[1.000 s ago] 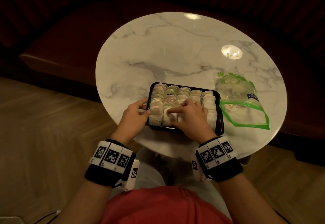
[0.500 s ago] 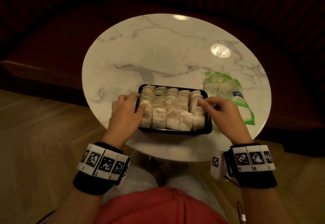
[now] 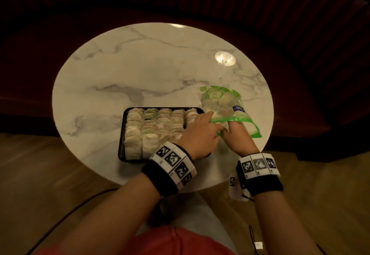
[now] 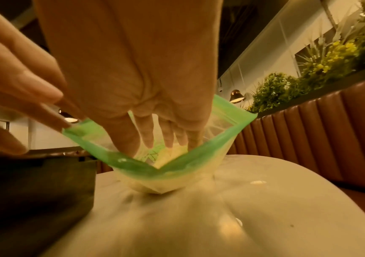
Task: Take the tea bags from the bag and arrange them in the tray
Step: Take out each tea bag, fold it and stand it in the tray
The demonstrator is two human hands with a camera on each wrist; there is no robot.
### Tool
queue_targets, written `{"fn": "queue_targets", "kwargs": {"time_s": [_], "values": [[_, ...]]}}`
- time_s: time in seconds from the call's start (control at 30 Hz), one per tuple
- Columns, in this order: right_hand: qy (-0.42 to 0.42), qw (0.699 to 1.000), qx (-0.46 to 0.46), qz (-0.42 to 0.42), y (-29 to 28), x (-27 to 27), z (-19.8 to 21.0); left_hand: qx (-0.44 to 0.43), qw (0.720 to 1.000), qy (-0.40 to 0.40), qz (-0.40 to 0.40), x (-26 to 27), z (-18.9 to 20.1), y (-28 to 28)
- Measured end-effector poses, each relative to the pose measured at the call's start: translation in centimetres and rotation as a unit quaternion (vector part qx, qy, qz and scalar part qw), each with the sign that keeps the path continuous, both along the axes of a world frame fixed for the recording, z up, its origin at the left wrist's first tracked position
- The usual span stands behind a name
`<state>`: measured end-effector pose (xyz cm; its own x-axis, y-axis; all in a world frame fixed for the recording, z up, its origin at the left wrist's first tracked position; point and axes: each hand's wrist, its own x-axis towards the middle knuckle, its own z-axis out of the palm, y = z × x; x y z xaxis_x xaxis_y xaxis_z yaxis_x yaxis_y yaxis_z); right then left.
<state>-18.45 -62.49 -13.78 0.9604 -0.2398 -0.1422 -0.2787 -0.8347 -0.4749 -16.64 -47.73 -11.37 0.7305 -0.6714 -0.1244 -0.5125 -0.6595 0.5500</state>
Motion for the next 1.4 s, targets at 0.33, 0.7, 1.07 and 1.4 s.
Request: {"fn": "queue_targets", "kwargs": {"time_s": [0.33,0.7,1.07,1.4], "values": [[0.256,0.966,0.026,0.015,-0.8,5.8,2.5,-0.048,0.996,-0.074,0.007,1.5,-1.6,-1.1],[0.204,0.959,-0.168,0.101,-0.8,5.9,0.1,-0.074,0.996,-0.04,0.023,2.3,-3.0,-1.1],[0.176,0.978,-0.086,0.072,-1.4,4.4,-0.8,-0.053,0.997,-0.043,0.025,2.4,-2.2,-1.5],[0.144,0.988,0.005,0.063,-1.4,4.4,-0.3,-0.067,0.996,-0.029,0.043,2.4,-0.9,-1.0]]}}
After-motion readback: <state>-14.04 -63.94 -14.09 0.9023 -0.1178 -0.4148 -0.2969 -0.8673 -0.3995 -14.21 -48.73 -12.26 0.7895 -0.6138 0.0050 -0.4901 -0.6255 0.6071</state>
